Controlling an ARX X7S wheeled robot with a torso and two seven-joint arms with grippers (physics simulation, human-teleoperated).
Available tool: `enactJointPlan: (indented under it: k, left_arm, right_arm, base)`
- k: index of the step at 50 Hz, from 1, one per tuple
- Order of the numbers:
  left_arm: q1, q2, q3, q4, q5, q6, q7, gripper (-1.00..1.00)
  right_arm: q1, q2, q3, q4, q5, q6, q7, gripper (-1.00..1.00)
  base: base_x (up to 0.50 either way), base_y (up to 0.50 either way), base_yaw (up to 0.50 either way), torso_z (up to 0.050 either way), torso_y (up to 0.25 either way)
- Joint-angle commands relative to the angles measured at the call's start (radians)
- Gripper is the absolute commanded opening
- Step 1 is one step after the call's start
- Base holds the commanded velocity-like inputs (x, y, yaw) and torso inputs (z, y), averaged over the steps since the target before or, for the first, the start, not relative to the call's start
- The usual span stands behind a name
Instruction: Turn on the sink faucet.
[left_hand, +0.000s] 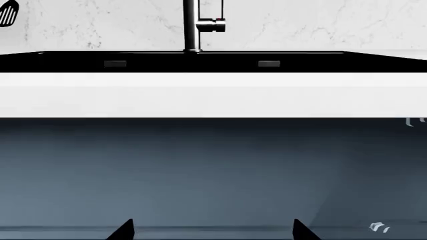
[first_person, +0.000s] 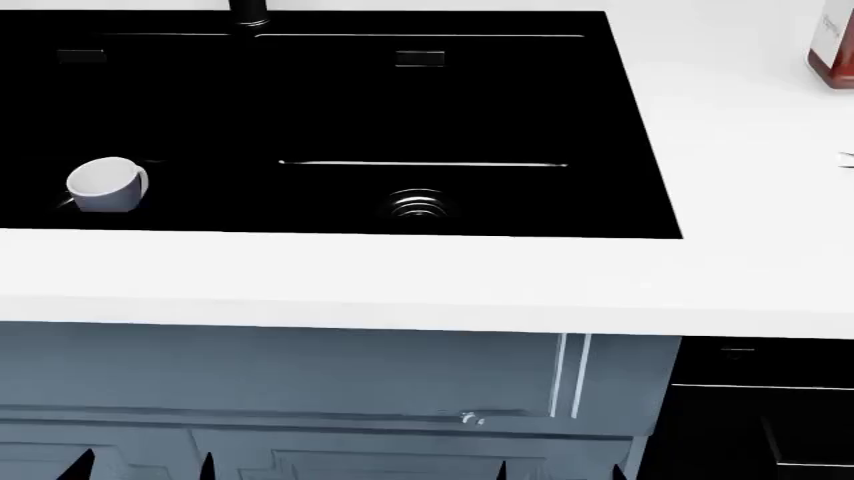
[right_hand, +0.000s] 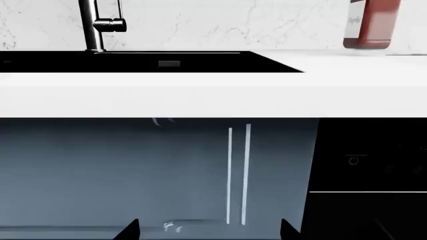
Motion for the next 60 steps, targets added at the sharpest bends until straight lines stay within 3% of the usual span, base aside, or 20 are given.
enactJointPlan:
  k: [1,18,30,41,60]
  left_arm:
    - [-0.004,-0.016,0.012,0.004,-0.006,-0.006,-0.033,1.00]
    - [-0.006,-0.055,0.062,0.055,-0.018,-0.082,-0.118,1.00]
    - [0.031,-0.091,0.098,0.145,-0.042,-0.044,-0.098,1.00]
    - [0.075,-0.156,0.102,0.561,-0.053,-0.345,-0.101,1.00]
    - [-0.124,-0.233,0.071,0.931,-0.100,-0.842,-0.071,1.00]
  right_arm:
    - [0.016,0.013,-0.018,0.050,0.003,-0.027,0.039,1.00]
    - [0.016,0.068,-0.090,0.080,0.019,-0.030,0.061,1.00]
    - [0.043,0.069,-0.121,0.055,0.015,0.008,0.093,1.00]
    - [-0.032,0.129,-0.108,-0.318,0.040,0.240,0.096,1.00]
    - [0.069,0.201,-0.095,-0.654,0.064,0.611,0.092,1.00]
  base:
    - [0.00,0.00,0.00,0.000,0.000]
    - [0.00,0.00,0.00,0.000,0.000]
    - [0.00,0.00,0.00,0.008,0.000]
    - [0.00,0.00,0.00,0.050,0.011]
    - [0.00,0.00,0.00,0.050,0.022]
